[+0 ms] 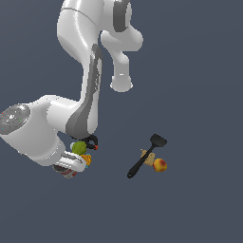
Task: Pick up a designated object from a clutter of objects.
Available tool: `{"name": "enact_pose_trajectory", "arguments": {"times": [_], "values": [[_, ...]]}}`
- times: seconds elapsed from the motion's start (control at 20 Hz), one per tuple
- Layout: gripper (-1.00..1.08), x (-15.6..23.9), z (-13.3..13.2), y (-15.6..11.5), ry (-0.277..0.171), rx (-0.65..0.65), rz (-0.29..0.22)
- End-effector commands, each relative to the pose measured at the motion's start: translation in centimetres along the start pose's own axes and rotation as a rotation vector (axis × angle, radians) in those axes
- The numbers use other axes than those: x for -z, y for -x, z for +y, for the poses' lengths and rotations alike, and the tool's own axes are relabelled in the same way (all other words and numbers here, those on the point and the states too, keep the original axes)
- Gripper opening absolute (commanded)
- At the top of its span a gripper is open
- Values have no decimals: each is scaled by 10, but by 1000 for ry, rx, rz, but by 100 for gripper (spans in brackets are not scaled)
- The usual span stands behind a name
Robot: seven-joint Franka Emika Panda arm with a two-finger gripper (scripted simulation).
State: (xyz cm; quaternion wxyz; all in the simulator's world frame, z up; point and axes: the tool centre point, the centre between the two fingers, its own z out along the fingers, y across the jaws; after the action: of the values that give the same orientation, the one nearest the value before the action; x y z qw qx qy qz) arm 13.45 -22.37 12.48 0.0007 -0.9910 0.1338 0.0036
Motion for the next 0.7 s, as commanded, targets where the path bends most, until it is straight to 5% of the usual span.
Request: {"name": "enact_pose_trajectory", "arguments": {"times": [0.0,0.65], "values": [[-100,22,4,7,0,0,6],[-100,155,27,63,-1,-1,7]]}}
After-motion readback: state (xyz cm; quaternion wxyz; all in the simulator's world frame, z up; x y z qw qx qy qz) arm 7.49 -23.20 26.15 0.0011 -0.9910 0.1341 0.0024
